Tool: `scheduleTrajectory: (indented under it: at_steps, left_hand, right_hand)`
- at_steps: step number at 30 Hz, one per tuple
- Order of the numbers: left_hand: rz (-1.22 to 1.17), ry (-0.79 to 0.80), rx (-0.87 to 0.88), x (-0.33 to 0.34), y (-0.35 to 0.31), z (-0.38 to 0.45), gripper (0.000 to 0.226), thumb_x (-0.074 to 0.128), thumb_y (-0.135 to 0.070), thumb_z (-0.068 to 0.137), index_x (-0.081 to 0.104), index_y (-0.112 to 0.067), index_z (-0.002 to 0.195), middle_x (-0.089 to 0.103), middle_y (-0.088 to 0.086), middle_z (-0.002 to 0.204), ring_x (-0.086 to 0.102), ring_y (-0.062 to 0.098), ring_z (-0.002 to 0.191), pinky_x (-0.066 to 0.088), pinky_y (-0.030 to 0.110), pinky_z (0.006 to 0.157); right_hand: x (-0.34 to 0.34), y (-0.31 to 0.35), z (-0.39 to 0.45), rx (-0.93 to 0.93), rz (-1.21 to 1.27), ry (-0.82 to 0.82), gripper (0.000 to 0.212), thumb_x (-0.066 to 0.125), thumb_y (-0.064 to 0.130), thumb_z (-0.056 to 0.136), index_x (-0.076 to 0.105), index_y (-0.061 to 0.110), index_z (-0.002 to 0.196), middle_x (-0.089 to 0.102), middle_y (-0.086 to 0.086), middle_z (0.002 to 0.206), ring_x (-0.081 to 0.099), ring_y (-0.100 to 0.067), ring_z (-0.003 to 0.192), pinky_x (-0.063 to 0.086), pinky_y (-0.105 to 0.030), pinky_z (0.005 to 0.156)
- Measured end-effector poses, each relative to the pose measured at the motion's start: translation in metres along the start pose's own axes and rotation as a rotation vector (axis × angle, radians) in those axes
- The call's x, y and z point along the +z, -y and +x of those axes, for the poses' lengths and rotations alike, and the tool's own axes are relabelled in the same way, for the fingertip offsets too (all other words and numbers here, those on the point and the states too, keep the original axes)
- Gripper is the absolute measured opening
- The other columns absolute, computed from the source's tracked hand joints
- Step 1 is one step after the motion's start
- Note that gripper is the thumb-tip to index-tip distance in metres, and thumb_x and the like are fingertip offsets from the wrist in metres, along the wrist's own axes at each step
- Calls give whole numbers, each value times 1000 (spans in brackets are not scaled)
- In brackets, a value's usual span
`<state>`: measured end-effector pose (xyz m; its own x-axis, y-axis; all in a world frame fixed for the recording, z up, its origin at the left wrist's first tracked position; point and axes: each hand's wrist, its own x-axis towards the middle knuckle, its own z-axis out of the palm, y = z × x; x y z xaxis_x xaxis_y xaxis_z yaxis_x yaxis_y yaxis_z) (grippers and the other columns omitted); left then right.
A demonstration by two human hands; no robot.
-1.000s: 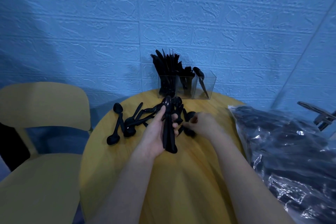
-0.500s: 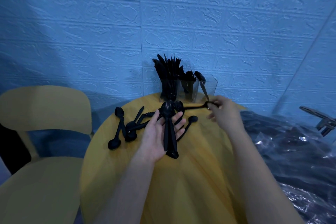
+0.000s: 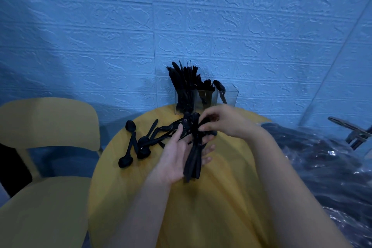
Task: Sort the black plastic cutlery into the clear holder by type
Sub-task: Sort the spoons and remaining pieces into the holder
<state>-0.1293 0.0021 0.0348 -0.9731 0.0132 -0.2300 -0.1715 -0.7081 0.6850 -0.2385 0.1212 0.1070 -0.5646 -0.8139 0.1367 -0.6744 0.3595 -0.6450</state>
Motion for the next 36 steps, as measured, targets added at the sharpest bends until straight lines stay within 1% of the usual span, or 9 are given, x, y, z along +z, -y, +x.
scheduleTrajectory:
  at_steps: [3, 6, 10, 13, 16, 19, 23, 27, 36]
  left_hand:
    - [29, 26, 9, 2, 1, -2, 63, 28, -61, 94, 57, -14, 123, 69, 9, 110, 69, 23, 88, 51, 33, 72]
    - [46, -2, 27, 3, 2, -1, 56, 34, -57, 95, 59, -14, 121, 70, 10, 107, 69, 23, 87, 53, 31, 66]
    - [-6, -24, 23, 2, 3, 1, 43, 42, -43, 96, 59, -12, 120, 71, 11, 103, 69, 21, 82, 55, 28, 61]
    - [-41, -31, 20, 0, 3, 2, 39, 41, -33, 98, 56, -8, 125, 71, 8, 97, 70, 19, 79, 56, 25, 59]
    - [-82, -58, 60, -4, -1, 3, 38, 39, -31, 100, 60, -5, 118, 72, 10, 99, 70, 20, 77, 56, 27, 61]
    - [-120, -91, 108, -6, -4, 3, 40, 37, -34, 101, 63, -6, 111, 72, 12, 99, 71, 21, 76, 57, 28, 62]
    - [-99, -106, 118, -6, -5, 4, 47, 33, -43, 100, 62, -10, 116, 71, 11, 105, 70, 21, 82, 57, 30, 69]
    - [-95, -106, 121, -6, -6, 3, 49, 32, -46, 100, 61, -11, 118, 70, 11, 110, 69, 22, 87, 56, 31, 73]
    - [-96, -137, 112, -4, -6, 2, 49, 33, -47, 99, 61, -12, 119, 69, 11, 112, 68, 23, 93, 53, 34, 81]
  right_hand:
    - [12, 9, 16, 43, -131, 58, 12, 75, 22, 80, 69, 25, 90, 64, 7, 85, 60, -7, 72, 43, -14, 58]
    - [24, 8, 22, -2, -322, 10, 22, 74, 28, 80, 69, 21, 101, 55, 3, 101, 54, -9, 88, 44, -18, 70]
    - [24, 4, 20, -8, -288, -86, 29, 71, 30, 83, 67, 19, 109, 46, 4, 102, 49, -8, 91, 39, -11, 68]
    - [14, -6, 16, 65, -185, -254, 24, 70, 31, 84, 68, 18, 104, 52, 5, 96, 52, -5, 85, 41, -15, 72]
    - [4, -30, 11, 306, -203, -406, 12, 62, 28, 90, 66, 17, 88, 63, 1, 87, 59, -15, 83, 44, -24, 66]
    - [15, -47, 13, 510, -339, -284, 27, 55, 36, 94, 62, 10, 93, 61, -6, 86, 57, -24, 82, 45, -31, 66]
    - [37, -49, 27, 636, -417, -98, 53, 48, 51, 93, 50, 9, 126, 55, -11, 123, 55, -28, 110, 43, -34, 78]
    - [41, -41, 36, 677, -485, 33, 44, 54, 33, 93, 47, 8, 128, 47, -13, 131, 52, -29, 115, 43, -32, 79]
    - [33, -50, 25, 647, -550, -132, 30, 52, 28, 95, 55, 7, 116, 58, -12, 116, 58, -27, 103, 46, -32, 74]
